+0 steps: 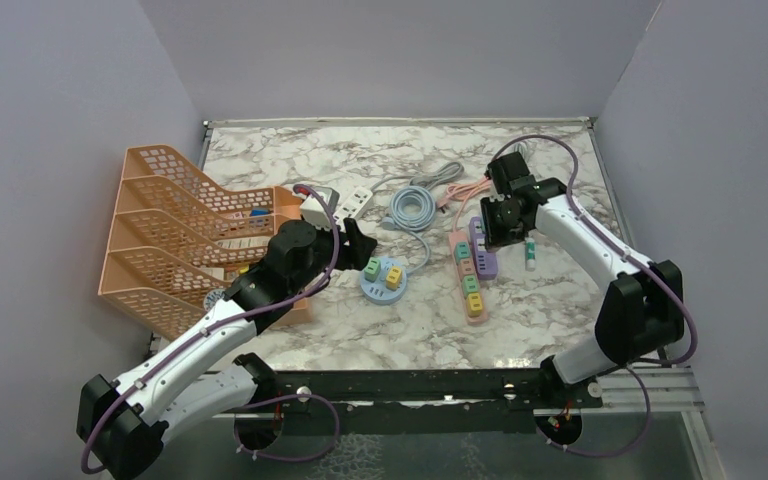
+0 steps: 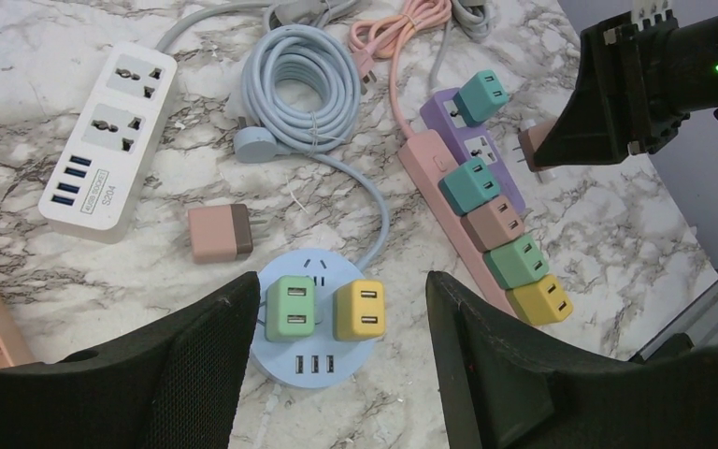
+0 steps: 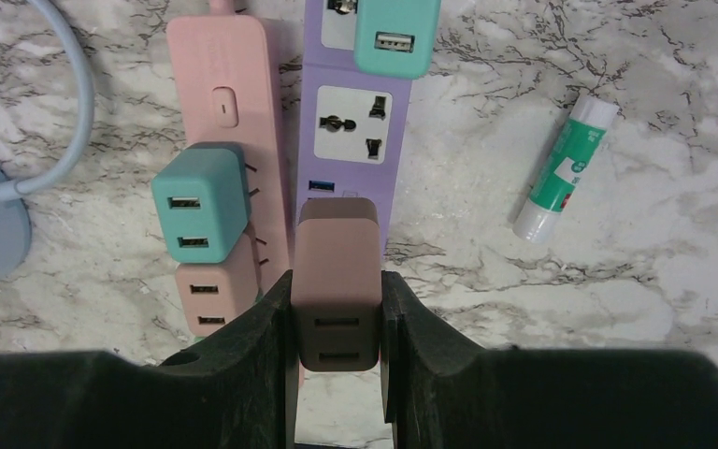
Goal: Insert the plug
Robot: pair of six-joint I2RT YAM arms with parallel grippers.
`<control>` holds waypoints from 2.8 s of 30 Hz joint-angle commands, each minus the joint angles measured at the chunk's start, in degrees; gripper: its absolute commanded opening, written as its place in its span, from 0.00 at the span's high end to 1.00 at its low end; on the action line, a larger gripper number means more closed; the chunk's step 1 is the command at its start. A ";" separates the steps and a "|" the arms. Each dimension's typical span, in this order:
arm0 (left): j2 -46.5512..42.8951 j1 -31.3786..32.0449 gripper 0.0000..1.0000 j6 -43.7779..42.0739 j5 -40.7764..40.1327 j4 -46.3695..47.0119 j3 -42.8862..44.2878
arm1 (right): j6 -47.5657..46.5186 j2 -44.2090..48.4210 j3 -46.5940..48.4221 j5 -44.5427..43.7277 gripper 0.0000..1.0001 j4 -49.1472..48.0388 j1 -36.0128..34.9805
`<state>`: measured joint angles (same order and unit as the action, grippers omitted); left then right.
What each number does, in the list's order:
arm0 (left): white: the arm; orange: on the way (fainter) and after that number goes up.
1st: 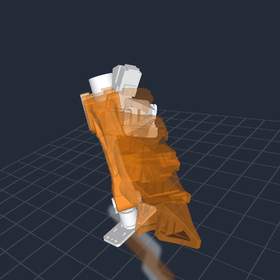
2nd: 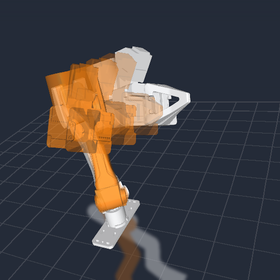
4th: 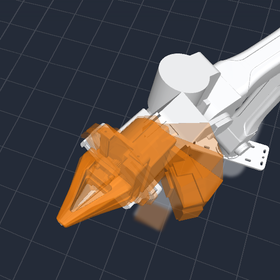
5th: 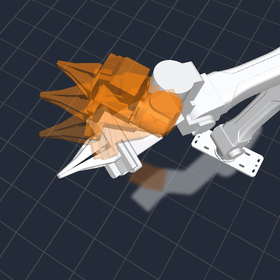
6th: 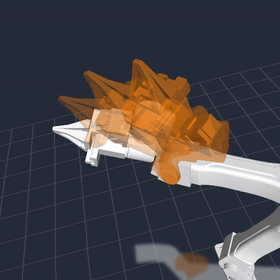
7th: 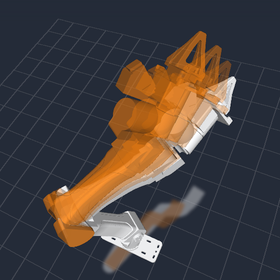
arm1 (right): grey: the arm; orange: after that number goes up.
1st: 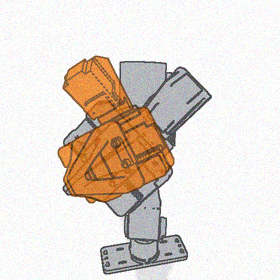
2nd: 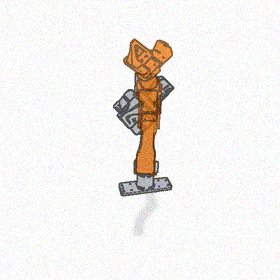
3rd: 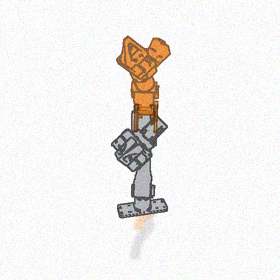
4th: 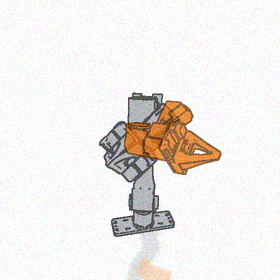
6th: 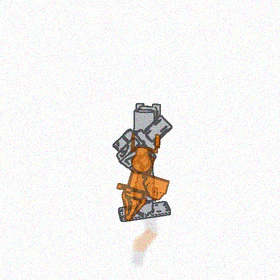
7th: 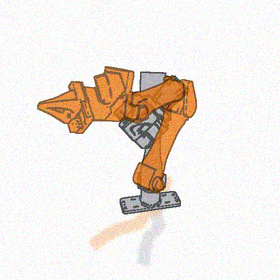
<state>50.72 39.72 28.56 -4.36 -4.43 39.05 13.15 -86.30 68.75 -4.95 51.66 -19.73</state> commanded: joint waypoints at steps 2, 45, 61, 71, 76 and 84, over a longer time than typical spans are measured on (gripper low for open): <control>-0.86 0.00 0.32 -1.71 -0.87 1.36 -0.27 | -1.68 -4.79 4.37 -2.83 0.99 2.74 0.84; -0.50 0.00 0.32 -5.53 -2.50 0.93 -0.99 | -3.05 -12.15 7.12 -2.85 0.99 -3.76 3.37; -0.72 0.05 0.32 -5.62 -2.76 0.42 -1.07 | -3.61 -11.04 7.26 -0.32 0.99 -0.71 3.37; -0.59 0.00 0.32 -5.41 -2.32 1.15 -1.56 | -4.54 -10.87 7.40 3.37 0.99 2.06 3.38; -0.85 0.00 0.32 -5.31 -2.69 0.81 -1.53 | -4.05 -12.54 6.75 1.93 0.99 0.35 3.38; -1.04 0.00 0.32 -6.04 -3.82 0.03 -1.08 | -4.43 -15.68 7.51 -0.33 0.99 0.28 3.38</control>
<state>50.70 39.72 23.40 -6.20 -4.67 37.80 9.19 -100.16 75.90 -3.60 52.88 -16.75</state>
